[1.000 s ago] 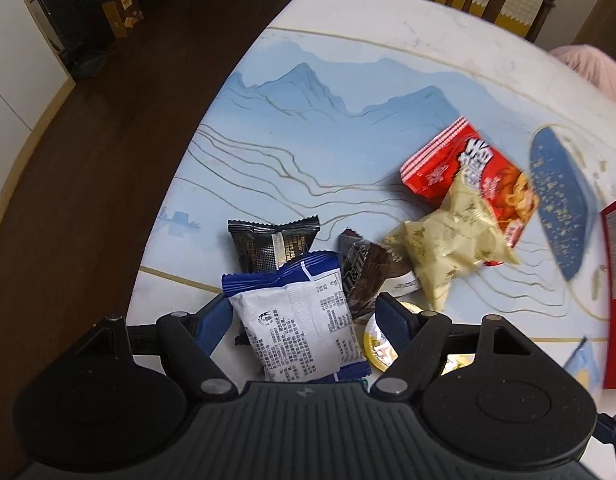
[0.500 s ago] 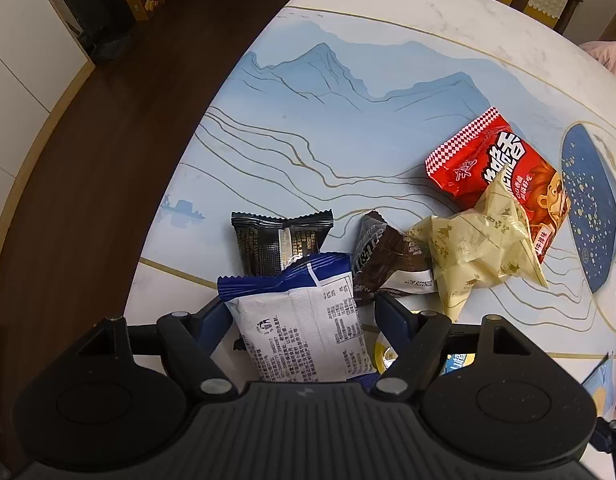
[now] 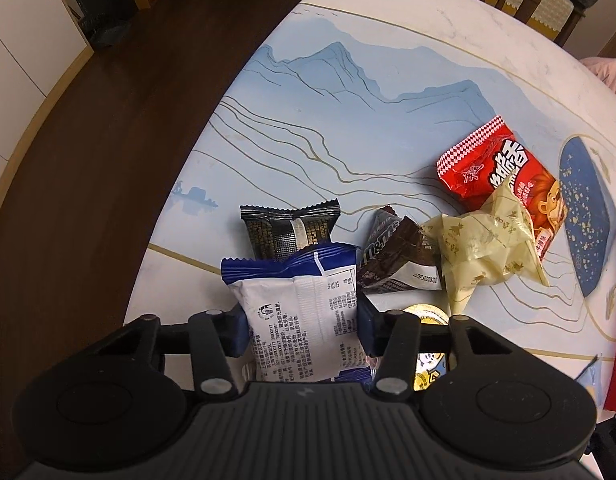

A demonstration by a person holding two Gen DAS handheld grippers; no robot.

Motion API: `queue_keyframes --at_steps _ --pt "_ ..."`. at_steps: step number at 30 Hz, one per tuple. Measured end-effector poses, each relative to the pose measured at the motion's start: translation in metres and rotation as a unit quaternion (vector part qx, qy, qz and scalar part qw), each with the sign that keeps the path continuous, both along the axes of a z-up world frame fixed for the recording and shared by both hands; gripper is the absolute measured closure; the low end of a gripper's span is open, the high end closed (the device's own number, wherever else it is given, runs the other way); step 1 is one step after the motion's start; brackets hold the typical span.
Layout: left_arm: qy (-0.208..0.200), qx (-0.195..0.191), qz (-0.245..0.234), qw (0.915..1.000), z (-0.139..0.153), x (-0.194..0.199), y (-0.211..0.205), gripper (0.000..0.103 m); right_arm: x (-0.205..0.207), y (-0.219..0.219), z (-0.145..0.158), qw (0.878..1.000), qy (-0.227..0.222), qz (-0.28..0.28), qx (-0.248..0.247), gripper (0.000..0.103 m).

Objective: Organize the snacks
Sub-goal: 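Grasp the blue-white biscuit pack with left tool while right tool grasps the yellow candy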

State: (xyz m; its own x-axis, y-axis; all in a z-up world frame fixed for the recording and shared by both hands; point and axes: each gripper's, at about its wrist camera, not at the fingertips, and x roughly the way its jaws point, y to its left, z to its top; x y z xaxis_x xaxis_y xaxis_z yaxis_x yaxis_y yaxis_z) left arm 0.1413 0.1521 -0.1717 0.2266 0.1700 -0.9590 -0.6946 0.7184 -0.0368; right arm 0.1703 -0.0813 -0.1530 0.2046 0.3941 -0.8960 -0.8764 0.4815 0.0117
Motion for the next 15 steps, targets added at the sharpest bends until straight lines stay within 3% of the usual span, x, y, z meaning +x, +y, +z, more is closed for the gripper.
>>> queue_keyframes --at_steps 15 --pt "-0.071 -0.04 -0.008 0.9966 0.035 -0.04 0.002 0.054 -0.008 -0.041 0.053 0.994 -0.007 -0.076 0.072 0.058"
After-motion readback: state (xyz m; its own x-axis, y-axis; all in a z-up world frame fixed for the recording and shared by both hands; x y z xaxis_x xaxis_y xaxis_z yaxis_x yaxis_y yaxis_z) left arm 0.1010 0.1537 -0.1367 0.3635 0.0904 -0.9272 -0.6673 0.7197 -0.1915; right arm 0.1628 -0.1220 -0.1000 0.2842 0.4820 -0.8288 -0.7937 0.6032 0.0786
